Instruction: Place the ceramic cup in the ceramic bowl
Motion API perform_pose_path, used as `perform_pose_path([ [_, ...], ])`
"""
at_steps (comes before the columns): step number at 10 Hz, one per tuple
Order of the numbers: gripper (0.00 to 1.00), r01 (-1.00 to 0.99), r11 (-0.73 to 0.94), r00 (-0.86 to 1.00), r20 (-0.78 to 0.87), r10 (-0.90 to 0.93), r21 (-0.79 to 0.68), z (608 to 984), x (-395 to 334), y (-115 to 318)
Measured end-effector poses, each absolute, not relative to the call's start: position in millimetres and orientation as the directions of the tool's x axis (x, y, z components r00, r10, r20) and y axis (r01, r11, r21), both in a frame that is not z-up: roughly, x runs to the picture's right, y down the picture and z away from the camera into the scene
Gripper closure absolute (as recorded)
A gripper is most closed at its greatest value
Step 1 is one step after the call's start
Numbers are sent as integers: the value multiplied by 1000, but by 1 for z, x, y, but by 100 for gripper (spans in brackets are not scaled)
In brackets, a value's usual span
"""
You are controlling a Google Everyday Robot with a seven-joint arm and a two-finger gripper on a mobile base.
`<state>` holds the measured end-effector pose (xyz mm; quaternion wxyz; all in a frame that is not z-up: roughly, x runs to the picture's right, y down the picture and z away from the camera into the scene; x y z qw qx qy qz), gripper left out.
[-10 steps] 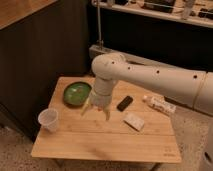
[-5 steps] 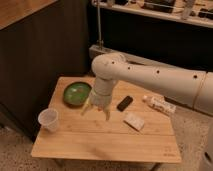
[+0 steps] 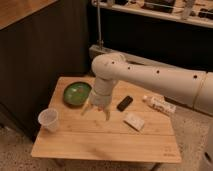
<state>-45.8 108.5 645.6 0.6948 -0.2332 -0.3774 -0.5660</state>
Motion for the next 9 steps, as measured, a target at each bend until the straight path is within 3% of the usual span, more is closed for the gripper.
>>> perform_pose_path([
  [9,30,975,192,43,757,-652,110,653,-96,74],
])
